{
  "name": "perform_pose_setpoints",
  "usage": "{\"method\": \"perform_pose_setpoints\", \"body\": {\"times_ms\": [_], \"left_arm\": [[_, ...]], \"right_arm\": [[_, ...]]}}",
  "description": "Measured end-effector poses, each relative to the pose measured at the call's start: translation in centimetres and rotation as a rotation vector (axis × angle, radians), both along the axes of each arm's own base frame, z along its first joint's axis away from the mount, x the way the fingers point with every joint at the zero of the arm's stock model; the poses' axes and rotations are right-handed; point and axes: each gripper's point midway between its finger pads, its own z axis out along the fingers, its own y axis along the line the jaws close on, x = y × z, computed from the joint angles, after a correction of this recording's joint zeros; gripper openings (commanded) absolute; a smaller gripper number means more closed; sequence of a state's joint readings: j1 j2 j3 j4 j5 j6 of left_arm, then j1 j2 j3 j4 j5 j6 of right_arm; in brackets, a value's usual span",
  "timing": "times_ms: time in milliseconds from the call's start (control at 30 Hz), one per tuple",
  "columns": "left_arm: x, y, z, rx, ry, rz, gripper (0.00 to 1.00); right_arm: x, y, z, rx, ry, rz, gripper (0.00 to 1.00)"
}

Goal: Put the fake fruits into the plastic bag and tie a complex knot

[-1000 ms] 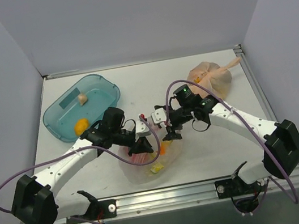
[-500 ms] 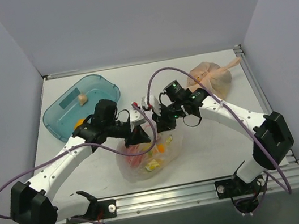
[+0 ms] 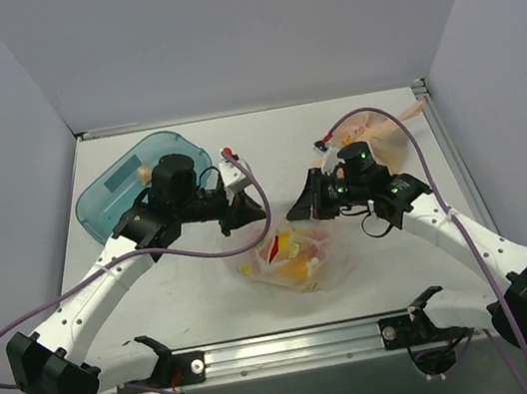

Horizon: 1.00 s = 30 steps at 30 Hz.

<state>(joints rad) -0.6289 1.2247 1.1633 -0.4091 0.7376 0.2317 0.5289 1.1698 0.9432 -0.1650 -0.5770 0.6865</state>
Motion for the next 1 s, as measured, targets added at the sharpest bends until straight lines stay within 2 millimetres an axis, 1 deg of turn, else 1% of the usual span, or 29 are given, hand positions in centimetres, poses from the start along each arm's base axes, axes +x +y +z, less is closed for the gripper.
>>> {"method": "perform_pose_setpoints", "body": {"times_ms": [67,133,200,300,333,400,467,633,800,933,967,1000], "left_arm": [[-0.2,-0.2,0.0,-0.014,0.046,0.013,0.00],[-0.6,-0.5,-0.4,-0.027,0.105,0.028,0.00],[-1.4,-0.9,-2.2,-0.016,0.179,0.054,0.00],[-3.7,-1.9,-6.2,0.048,0.267,0.074,0.00],[-4.4,-2.2,-7.2,0.065,0.279,0.078,0.00],[-4.9,-2.7,-8.6,0.080,0.277,0.111,0.00],[-4.3,-2.9,-9.2,0.070,0.255,0.160,0.00],[-2.0,-3.3,-10.8,0.063,0.207,0.275,0.00],[-0.6,-5.1,-14.3,0.148,0.258,0.290,0.00],[0.1,-6.0,-15.1,0.176,0.283,0.289,0.00],[0.2,-6.0,-15.1,0.173,0.289,0.293,0.00],[0.3,-6.0,-15.0,0.166,0.297,0.297,0.00]], "right_arm": [[0.1,0.4,-0.6,0.045,0.060,-0.052,0.00],[0.1,0.7,-1.8,0.090,0.125,-0.098,0.00],[-0.3,0.8,-3.4,0.120,0.189,-0.137,0.00],[-1.3,0.5,-5.9,0.135,0.300,-0.188,0.00],[-1.6,0.4,-6.3,0.140,0.328,-0.197,0.00],[-1.7,0.2,-6.7,0.153,0.359,-0.218,0.00],[-1.4,-0.2,-6.7,0.174,0.368,-0.248,0.00],[-0.2,-1.0,-6.1,0.236,0.353,-0.311,0.00],[-0.1,-1.7,-7.7,0.233,0.368,-0.369,0.00],[0.2,-2.1,-8.3,0.226,0.359,-0.401,0.00],[0.3,-2.1,-8.3,0.227,0.356,-0.403,0.02],[0.3,-2.1,-8.2,0.229,0.351,-0.402,0.08]]}}
